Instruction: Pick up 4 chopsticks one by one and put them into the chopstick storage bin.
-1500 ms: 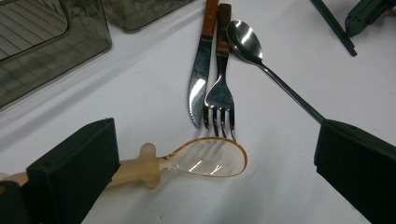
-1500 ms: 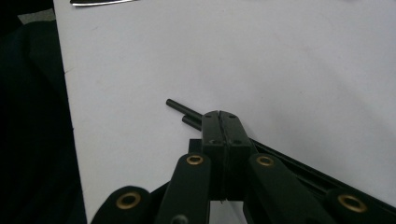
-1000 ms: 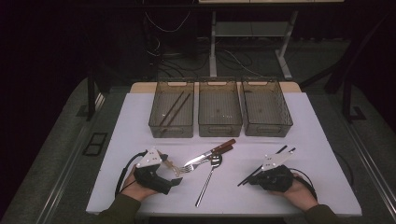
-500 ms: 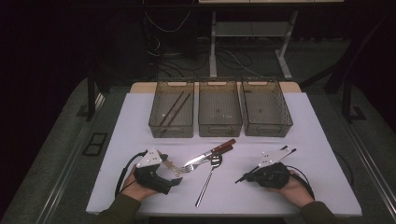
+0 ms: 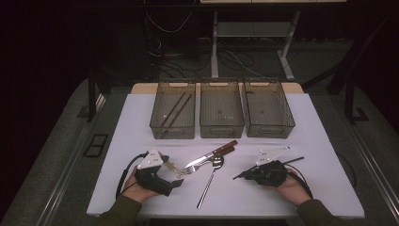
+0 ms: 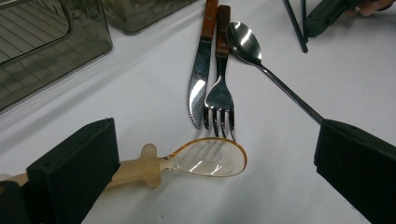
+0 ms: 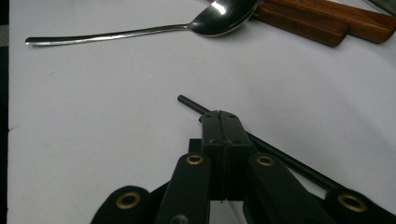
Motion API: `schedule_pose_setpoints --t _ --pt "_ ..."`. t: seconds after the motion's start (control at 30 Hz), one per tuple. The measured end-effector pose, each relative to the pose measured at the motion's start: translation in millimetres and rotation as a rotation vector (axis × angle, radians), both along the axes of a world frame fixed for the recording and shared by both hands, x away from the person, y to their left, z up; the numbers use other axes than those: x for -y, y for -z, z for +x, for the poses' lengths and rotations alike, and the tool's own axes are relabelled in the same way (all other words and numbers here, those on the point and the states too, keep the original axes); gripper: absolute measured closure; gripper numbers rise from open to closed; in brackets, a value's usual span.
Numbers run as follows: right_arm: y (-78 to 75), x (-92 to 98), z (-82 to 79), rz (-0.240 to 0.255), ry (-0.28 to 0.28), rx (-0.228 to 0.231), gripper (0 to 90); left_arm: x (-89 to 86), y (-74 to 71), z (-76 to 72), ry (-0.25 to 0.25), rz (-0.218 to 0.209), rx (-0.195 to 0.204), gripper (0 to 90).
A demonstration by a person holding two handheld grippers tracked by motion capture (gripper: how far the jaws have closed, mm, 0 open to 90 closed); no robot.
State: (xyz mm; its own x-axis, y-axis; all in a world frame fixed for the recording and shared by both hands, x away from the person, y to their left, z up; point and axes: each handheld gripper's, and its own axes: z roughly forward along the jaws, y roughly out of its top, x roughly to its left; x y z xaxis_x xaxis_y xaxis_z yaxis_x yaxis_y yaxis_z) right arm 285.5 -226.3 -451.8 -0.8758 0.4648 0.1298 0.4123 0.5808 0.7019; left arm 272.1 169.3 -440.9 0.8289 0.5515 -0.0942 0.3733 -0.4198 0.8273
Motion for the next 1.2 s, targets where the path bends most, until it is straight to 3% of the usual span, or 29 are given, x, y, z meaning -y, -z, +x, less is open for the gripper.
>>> schedule_pose_setpoints --t 1.2 --pt "2.5 -11.1 34.1 0.015 0.045 0.022 89.9 -0.1 0.0 0.2 0.003 0.001 0.002 0.0"
